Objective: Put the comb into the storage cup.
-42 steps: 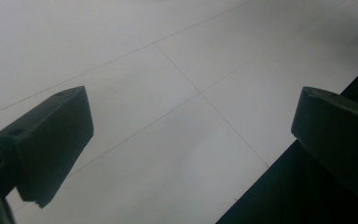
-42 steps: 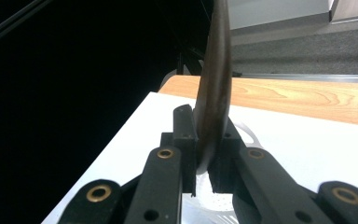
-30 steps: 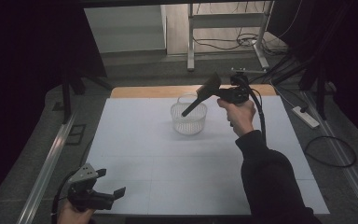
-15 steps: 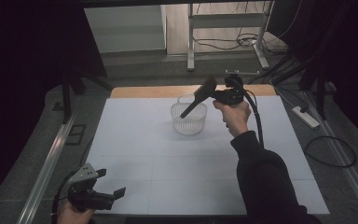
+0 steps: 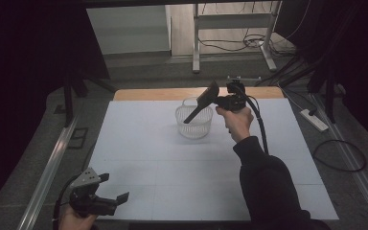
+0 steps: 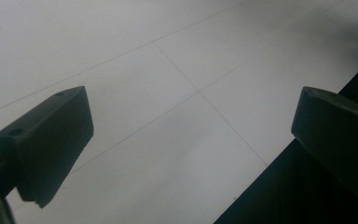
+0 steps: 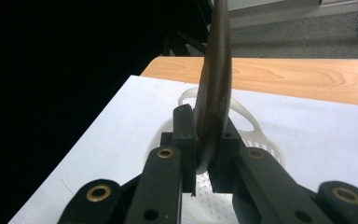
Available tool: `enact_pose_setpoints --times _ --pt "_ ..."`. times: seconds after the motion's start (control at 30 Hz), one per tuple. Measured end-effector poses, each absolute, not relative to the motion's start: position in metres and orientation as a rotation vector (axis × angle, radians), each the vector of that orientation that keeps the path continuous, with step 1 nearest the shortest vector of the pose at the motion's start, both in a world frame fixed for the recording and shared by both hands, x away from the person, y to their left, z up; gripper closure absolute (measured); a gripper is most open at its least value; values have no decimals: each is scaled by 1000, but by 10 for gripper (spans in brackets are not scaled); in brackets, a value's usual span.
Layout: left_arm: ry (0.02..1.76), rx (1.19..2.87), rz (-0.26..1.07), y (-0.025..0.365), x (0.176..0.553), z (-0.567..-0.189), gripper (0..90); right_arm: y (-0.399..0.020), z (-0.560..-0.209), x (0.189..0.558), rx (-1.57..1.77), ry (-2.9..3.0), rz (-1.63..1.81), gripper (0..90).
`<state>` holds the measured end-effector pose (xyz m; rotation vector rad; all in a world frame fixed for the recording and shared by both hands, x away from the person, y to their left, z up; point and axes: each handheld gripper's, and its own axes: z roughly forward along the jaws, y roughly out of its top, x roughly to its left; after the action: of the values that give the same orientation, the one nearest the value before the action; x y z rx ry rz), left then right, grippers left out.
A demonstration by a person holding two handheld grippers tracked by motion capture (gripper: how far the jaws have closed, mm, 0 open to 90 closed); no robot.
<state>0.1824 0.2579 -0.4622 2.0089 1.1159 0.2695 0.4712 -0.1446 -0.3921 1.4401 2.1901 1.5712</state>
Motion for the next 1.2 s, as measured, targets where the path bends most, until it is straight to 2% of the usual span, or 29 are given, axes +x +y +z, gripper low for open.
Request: enact_pose_setpoints --times 1.2 --pt "1122 2008 260 258 183 -462 0 -141 -430 480 1538 2222 1569 833"
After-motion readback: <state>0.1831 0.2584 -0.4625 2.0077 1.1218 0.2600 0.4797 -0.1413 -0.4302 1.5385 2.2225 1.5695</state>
